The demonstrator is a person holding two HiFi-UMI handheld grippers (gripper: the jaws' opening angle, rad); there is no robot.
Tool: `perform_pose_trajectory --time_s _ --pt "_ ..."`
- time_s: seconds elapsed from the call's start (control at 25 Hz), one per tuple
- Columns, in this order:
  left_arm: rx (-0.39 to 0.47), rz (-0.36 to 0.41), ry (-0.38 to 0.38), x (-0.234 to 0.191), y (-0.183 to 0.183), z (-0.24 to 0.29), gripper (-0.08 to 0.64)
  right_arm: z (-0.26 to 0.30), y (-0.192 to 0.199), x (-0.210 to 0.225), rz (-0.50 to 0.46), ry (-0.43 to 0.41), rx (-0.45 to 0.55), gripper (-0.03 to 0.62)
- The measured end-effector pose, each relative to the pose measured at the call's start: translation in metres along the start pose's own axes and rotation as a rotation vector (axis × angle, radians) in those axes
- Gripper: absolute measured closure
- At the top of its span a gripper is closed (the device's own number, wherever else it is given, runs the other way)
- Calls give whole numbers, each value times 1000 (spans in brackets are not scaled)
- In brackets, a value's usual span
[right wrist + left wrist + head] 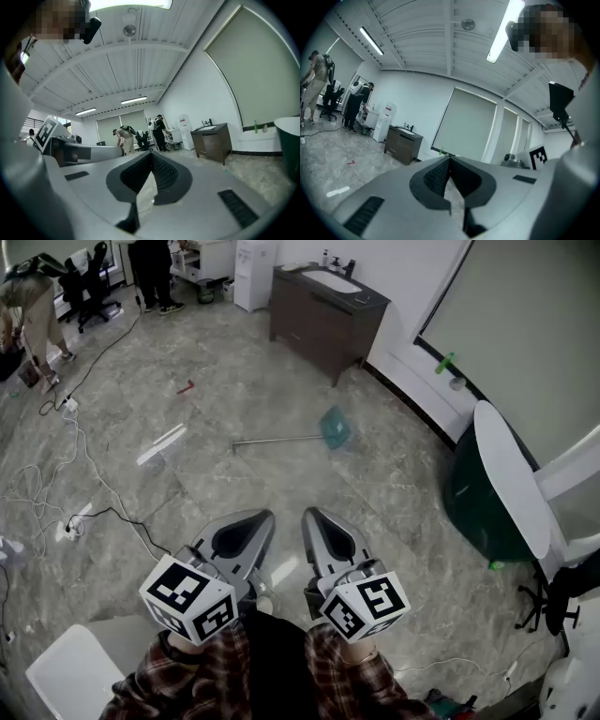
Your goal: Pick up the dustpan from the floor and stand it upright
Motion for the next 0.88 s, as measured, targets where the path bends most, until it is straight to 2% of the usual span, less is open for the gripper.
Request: perform_pose_trajectory --time_s 0.32,0.88 --pt "-13 -12 4 -51 -11 32 551 58 8 23 17 -11 -32 581" --pt "-29 1 20 -193 -92 130 551 227 -18 95 6 47 -41 581"
Point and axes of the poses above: the fingertips, and each gripper's own axes: z forward along the fingers, x to its right, y out of its underside, the point moved 4 cm from there along -z, backward along the fingers, and after that the axes turned 5 degrees about -z, right-handed, at the moved point
